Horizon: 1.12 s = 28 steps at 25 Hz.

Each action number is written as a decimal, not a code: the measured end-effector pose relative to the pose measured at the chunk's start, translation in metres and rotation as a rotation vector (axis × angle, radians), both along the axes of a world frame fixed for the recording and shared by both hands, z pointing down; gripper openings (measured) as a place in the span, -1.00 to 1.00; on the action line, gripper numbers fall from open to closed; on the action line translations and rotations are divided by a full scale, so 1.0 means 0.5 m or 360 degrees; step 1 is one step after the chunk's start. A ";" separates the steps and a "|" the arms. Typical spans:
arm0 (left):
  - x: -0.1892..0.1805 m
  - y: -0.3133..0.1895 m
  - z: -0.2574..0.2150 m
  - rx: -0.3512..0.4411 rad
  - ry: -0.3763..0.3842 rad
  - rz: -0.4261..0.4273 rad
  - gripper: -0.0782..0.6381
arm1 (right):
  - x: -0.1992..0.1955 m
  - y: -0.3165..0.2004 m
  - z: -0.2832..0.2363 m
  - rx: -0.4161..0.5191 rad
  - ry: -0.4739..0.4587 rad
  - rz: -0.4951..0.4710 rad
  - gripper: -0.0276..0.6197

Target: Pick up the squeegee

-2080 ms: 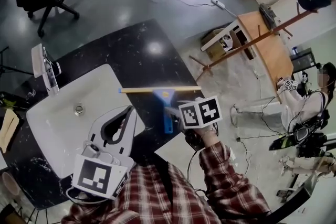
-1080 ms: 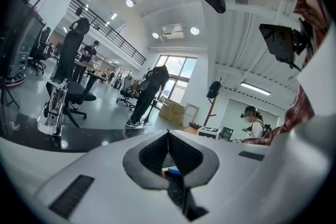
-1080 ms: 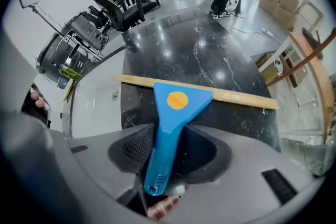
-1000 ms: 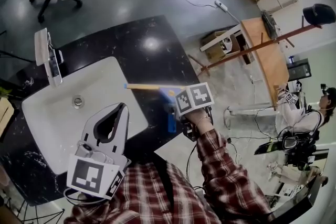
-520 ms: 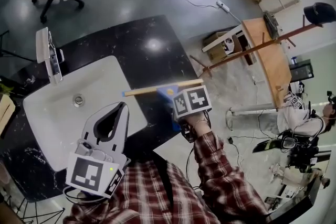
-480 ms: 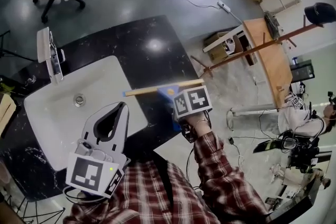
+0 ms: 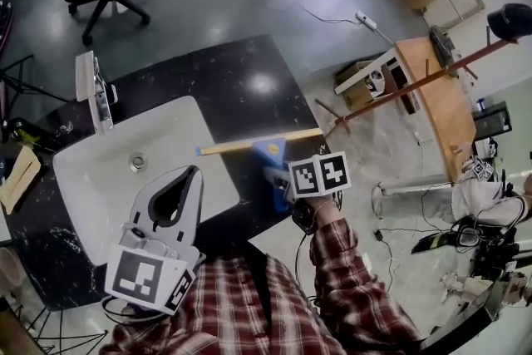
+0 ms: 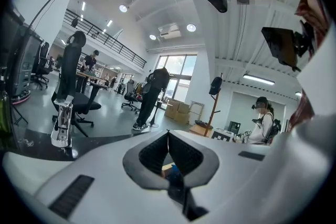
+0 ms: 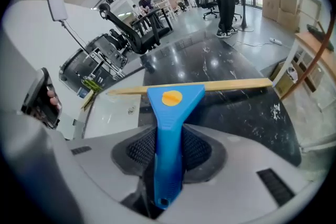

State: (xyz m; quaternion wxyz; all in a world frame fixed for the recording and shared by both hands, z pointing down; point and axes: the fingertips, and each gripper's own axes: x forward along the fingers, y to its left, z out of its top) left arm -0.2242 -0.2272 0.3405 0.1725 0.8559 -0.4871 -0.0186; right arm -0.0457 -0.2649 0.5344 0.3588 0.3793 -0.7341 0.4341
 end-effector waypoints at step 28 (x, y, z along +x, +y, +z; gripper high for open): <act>-0.063 0.043 -0.105 0.0202 -0.0220 -0.0246 -0.75 | -0.207 0.019 -0.541 0.1166 -0.1126 -0.0233 -0.50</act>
